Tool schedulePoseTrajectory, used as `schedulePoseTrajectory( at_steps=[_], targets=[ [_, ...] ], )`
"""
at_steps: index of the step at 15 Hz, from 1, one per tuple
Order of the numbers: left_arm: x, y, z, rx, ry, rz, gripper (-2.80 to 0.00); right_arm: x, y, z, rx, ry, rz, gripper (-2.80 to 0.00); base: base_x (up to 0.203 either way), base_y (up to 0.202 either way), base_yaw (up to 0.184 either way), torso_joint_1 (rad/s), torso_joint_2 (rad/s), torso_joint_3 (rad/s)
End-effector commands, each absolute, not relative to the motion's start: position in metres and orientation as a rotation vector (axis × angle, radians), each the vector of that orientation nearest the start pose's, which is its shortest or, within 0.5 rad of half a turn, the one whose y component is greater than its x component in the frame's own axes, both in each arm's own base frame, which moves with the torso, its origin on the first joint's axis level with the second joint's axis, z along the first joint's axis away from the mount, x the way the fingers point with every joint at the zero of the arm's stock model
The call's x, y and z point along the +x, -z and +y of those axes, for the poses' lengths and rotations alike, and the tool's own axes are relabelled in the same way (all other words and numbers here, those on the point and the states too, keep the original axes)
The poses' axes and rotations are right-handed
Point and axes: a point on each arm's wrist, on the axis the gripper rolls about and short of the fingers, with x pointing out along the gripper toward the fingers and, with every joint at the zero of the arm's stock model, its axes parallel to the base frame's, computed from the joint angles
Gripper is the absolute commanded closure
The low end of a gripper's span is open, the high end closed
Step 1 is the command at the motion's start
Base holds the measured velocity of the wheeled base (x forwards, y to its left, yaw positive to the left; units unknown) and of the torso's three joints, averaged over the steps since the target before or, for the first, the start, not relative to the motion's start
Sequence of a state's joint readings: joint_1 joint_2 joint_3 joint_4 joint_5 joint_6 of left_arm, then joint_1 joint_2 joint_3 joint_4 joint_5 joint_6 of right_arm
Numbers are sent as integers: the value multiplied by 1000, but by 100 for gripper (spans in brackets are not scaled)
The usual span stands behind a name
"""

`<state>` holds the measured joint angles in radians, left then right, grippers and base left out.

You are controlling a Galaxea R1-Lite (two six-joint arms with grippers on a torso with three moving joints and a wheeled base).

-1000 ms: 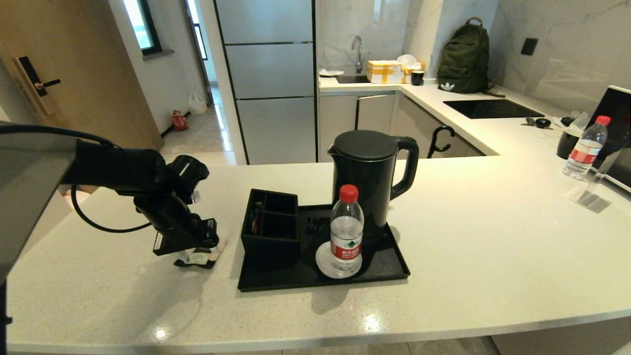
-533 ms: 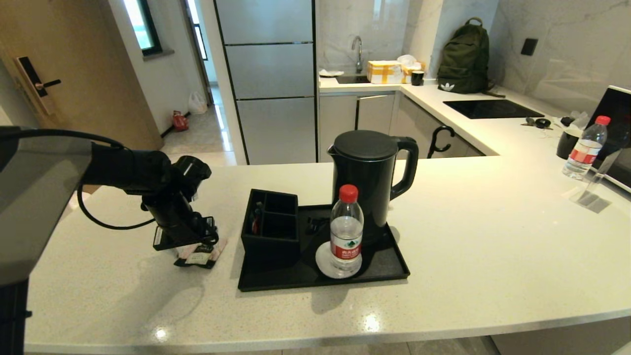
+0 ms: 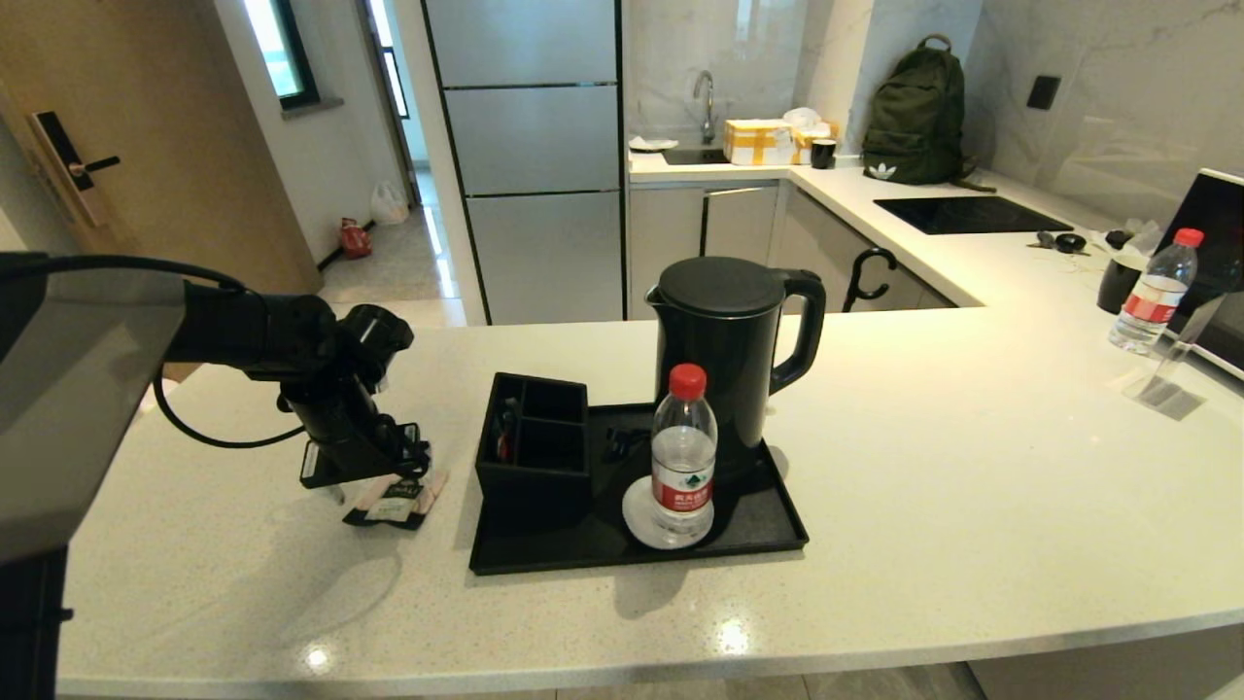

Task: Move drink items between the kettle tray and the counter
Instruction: Return the tea bag to its original position

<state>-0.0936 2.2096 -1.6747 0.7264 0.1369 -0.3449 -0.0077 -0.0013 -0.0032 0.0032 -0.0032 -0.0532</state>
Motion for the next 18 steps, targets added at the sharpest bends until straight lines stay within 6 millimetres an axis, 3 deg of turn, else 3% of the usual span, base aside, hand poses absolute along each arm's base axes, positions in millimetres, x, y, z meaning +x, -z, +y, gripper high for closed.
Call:
schedulePoseTrajectory(
  at_steps=[1, 4, 14, 18],
  targets=[
    [397, -121, -34, -154, -254, 1227, -280, -23, -76, 0, -54, 11, 0, 0, 0, 0, 0, 0, 0, 0],
    [398, -108, -39, -99, -273, 1257, -280, -23, -76, 0, -54, 11, 0, 0, 0, 0, 0, 0, 0, 0],
    [392, -120, -37, -52, -165, 1258, -280, -23, -76, 0, -54, 11, 0, 0, 0, 0, 0, 0, 0, 0],
    [398, -98, -38, -49, -160, 1308, -280, -23, -76, 0, -54, 12, 0, 0, 0, 0, 0, 0, 0, 0]
  ],
)
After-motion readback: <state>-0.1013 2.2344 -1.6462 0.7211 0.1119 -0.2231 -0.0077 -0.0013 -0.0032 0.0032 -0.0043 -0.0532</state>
